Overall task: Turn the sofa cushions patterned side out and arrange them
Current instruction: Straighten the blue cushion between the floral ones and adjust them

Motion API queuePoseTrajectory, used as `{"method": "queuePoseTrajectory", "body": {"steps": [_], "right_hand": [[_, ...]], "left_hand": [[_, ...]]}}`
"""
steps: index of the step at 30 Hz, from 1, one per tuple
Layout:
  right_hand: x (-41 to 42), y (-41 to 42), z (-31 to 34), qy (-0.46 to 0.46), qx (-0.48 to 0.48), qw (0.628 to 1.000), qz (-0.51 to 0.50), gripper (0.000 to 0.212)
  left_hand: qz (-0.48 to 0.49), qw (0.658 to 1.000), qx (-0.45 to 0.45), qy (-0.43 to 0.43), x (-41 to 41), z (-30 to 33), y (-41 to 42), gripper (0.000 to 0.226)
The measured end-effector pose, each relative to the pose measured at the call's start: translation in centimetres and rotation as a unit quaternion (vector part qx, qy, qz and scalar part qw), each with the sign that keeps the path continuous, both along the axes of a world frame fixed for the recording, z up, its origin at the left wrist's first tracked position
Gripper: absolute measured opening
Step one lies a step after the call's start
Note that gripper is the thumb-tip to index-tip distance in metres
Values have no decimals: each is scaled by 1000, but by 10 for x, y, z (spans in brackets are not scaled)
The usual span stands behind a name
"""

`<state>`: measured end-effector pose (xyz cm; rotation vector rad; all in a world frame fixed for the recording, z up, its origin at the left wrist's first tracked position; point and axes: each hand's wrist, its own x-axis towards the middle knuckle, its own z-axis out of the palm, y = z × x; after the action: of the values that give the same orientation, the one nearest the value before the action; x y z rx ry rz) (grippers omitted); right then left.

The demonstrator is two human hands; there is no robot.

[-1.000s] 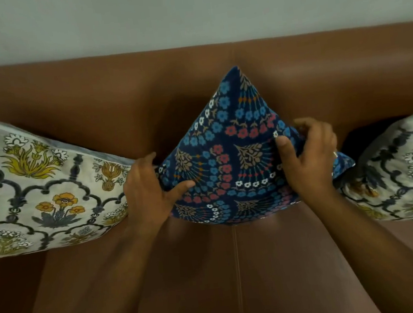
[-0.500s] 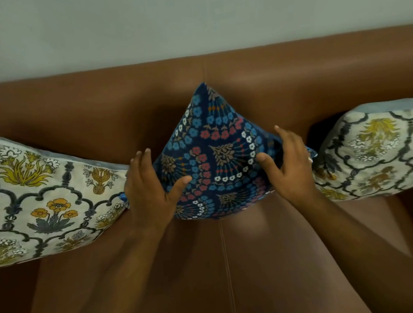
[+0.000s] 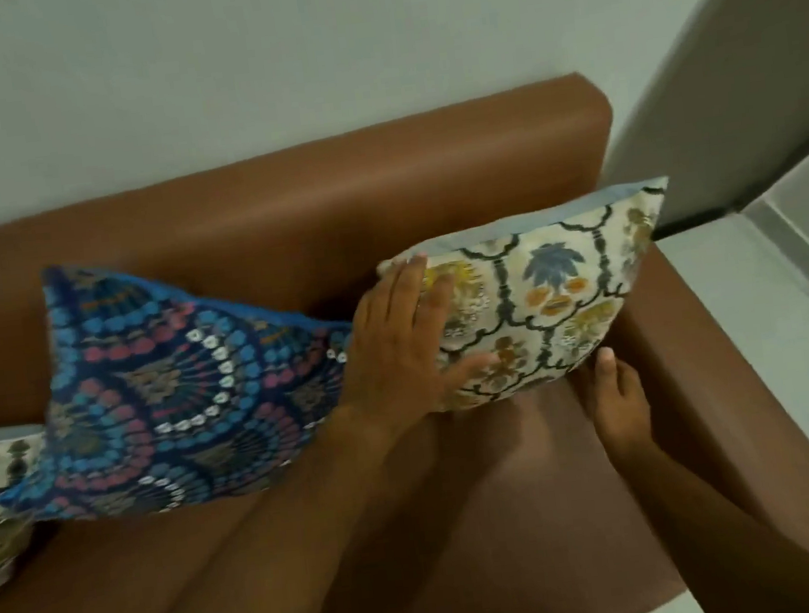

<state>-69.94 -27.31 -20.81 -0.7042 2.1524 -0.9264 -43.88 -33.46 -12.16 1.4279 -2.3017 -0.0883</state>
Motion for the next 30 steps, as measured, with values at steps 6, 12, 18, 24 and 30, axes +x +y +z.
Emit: {"method": "queuePoseTrajectory", "body": {"steps": [6,12,18,24,30], "right_hand": [[-60,-90,-76,-107,-63,992,3,85],[-63,-131,-101,-117,-43,992,3,67],[-86,-131,5,-60,-113,989,70,77],[-101,-162,69,124,-210,948,205,77],[-112,-187,29,114,-201,953,197,84]], "left_hand": [[57,955,118,-265,-113,-10,-86,137],[146,944,150,-253,-125,-18,-101,113],[270,944,187,17,-108,-6,-70,87],[346,906,172,173,-78,-19,-49,98],[325,928,165,75,-81,-37,-75,107]]}}
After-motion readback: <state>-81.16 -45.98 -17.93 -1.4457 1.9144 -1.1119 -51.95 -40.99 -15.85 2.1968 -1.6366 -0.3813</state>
